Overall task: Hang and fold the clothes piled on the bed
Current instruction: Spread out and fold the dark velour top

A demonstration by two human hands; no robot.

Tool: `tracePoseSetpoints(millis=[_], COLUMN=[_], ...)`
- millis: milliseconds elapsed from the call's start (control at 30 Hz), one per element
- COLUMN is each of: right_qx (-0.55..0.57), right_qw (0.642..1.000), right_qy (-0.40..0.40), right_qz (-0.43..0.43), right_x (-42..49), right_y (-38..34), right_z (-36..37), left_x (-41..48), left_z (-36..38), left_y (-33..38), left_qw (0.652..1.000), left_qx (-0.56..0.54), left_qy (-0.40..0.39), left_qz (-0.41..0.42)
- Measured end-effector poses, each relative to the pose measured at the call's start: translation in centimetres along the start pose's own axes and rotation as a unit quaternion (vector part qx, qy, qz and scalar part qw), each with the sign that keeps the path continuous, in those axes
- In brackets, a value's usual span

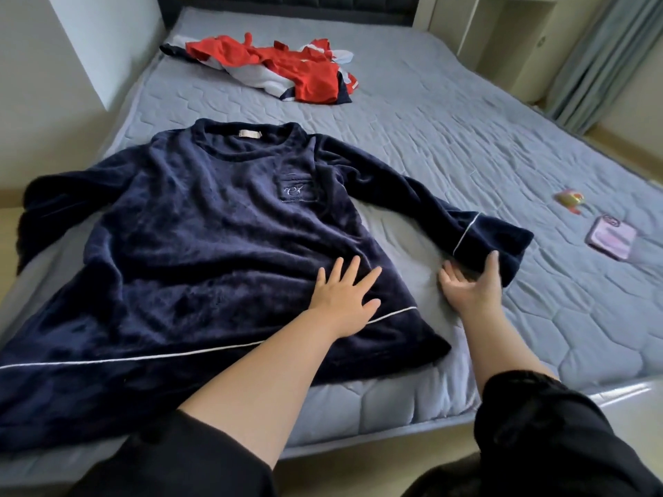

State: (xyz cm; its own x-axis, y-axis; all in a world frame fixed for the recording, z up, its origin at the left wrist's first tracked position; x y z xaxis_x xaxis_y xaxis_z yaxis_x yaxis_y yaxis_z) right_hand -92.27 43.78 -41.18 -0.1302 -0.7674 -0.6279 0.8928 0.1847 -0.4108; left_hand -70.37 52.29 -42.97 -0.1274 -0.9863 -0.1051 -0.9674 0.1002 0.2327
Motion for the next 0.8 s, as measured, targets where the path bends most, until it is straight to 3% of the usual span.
tracePoseSetpoints(millis=[67, 200, 300, 367, 433, 567, 633, 700, 767, 800], right_qx=[0.066, 0.058, 0.045, 0.037, 0.034, 0.006, -0.054, -0.191, -0.364, -0.443], right_qw=[0.998, 0.998, 0.998, 0.998, 0.999, 0.991, 0.960, 0.872, 0.726, 0.664], right_qy=[0.007, 0.038, 0.050, 0.042, 0.001, -0.119, -0.236, -0.394, -0.519, -0.532], right_qz=[0.003, -0.001, -0.011, -0.018, -0.014, 0.054, 0.142, 0.220, 0.266, 0.283], right_x=[0.2, 0.7, 0.5, -0.3, -1.8, -7.2, -10.1, -12.1, -13.0, -12.7], right_y=[-1.6, -2.0, -1.5, -1.2, -0.4, 3.7, 6.5, 9.3, 11.2, 11.7], right_z=[-0.3, -1.2, -1.0, -0.1, 1.6, 6.2, 7.6, 7.6, 6.5, 5.7], left_x=[0.2, 0.5, 0.7, 0.6, 0.2, -0.8, -1.3, -2.3, -3.5, -4.1], left_z=[0.8, 1.4, 0.8, 0.3, -0.3, -2.2, -3.0, -4.1, -5.0, -5.4], left_y=[0.4, 0.1, -0.4, -1.1, -1.8, -3.1, -4.6, -6.7, -8.9, -10.0], left_qw=[1.000, 0.999, 0.991, 0.966, 0.894, 0.651, 0.535, 0.442, 0.385, 0.369], left_qx=[0.017, 0.000, -0.113, -0.251, -0.440, -0.727, -0.808, -0.860, -0.884, -0.891], left_qy=[-0.016, -0.050, -0.070, -0.054, -0.015, 0.038, 0.037, 0.050, 0.072, 0.076], left_qz=[0.020, 0.011, -0.012, -0.033, -0.086, -0.214, -0.245, -0.252, -0.254, -0.254])
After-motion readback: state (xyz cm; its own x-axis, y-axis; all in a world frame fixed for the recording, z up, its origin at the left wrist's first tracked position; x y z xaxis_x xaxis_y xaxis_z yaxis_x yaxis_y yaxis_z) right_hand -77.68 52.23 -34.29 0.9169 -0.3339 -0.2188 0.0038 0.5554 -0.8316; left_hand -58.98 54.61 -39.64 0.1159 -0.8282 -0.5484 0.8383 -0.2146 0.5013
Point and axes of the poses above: each hand's wrist, its own x-axis towards the middle knuckle, its own z-axis out of the palm, y = z × x, the point moved 1 cm from there along x, towards the middle knuckle, and after that the axes turned 5 degrees about y, right-handed, at the moved point
